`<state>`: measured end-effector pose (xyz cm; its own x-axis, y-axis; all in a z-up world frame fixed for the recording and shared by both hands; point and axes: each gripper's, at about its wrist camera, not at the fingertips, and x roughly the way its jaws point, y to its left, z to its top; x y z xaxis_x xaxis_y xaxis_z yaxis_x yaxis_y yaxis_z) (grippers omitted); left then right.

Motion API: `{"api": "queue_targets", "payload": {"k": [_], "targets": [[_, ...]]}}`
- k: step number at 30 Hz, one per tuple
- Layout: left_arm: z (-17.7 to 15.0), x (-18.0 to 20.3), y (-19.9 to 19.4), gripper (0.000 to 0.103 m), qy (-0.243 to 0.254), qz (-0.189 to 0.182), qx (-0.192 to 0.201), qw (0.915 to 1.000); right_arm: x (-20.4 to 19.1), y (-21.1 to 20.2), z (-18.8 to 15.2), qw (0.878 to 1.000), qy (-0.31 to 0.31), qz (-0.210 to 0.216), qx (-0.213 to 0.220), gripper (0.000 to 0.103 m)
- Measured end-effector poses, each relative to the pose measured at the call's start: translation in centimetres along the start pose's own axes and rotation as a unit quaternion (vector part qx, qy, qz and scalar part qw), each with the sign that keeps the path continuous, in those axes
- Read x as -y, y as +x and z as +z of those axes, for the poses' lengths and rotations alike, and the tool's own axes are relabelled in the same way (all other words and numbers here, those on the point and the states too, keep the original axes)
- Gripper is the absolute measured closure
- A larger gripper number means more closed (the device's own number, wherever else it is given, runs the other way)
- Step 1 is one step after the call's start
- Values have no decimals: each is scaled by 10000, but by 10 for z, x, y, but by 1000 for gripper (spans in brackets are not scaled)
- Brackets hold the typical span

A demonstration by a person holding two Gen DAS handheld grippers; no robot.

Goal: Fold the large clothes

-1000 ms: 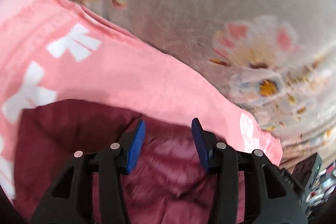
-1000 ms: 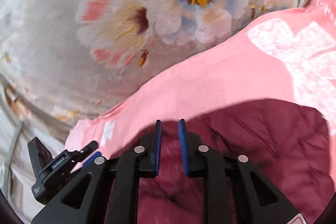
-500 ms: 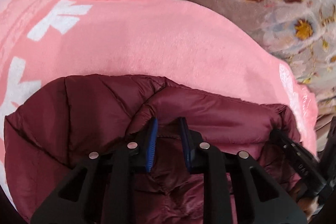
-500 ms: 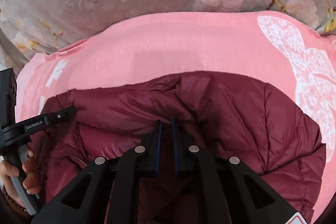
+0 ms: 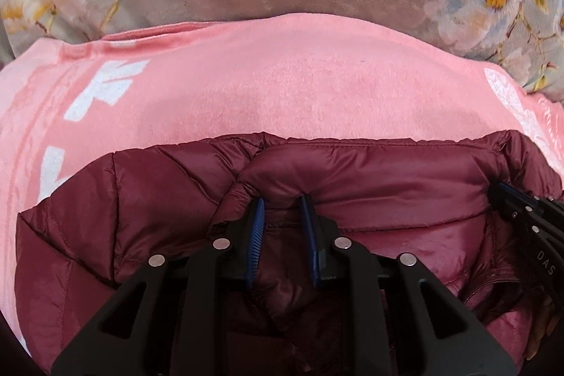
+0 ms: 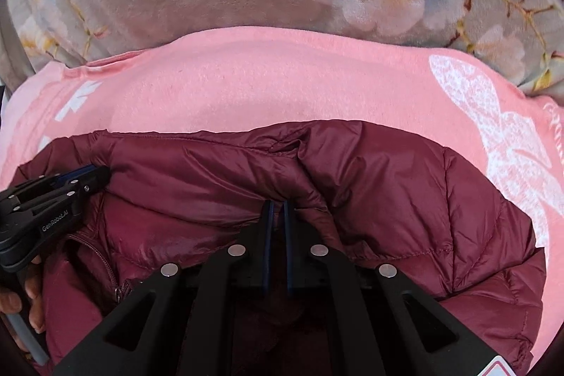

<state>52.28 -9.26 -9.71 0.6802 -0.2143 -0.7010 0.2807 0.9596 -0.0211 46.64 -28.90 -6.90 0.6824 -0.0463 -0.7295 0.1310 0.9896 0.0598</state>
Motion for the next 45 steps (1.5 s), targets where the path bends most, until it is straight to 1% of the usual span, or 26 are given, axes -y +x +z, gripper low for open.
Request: {"api": "queue_targets", "payload": {"k": [12,22,29,30,31,32,33,34,35,36,37,38,39,40,41,42,44,45], "targets": [[-2,4,3,82,138,216,17,9997,1,1,0,10000,36,50,31,102],[-2,5,4,82,192,306,16,9993,0,1,0,10000,52,58,46,102],[-1,12,4,81,368,541,-16,9979,5,1,-1,9997,172,197,35,101],[-2,14,1,78,423,648,-15,9970,6,0,-1,9994,212,263,33,99],[-4,17,-3,76,497,814,-26,9954,8,-4,-2,9991,257,344,24,98],[-7,19,-9,66,551,964,-42,9938,8,-9,-3,9991,278,322,0,97],[-10,21,-19,48,576,1117,-62,9920,9,-19,-6,9991,353,235,-15,89],[-13,20,-28,40,556,1178,-45,9915,11,-39,-12,9983,524,230,67,86],[-20,17,-46,33,485,1111,71,9926,13,-55,-18,9974,621,338,165,78],[-27,12,-66,32,391,905,152,9950,15,-75,-25,9961,710,460,244,72],[-33,7,-80,32,314,733,143,9967,18,-89,-32,9955,756,518,256,70],[-44,-4,-101,31,155,464,60,9988,24,-115,-46,9944,810,621,255,65],[-55,-15,-119,28,-15,242,-37,9997,28,-135,-59,9941,819,658,263,57],[-64,-24,-133,26,-138,60,-108,9998,33,-154,-74,9941,828,648,261,53],[-80,-38,-154,22,-283,-205,-151,9993,38,-172,-89,9942,829,635,272,46],[-96,-52,-175,17,-382,-347,-166,9985,45,-193,-111,9942,823,631,301,43],[-128,-76,-211,16,-446,-403,-135,9981,60,-233,-158,9945,782,609,345,39],[-146,-88,-228,15,-476,-397,-141,9980,65,-246,-175,9946,788,575,357,36]]}}
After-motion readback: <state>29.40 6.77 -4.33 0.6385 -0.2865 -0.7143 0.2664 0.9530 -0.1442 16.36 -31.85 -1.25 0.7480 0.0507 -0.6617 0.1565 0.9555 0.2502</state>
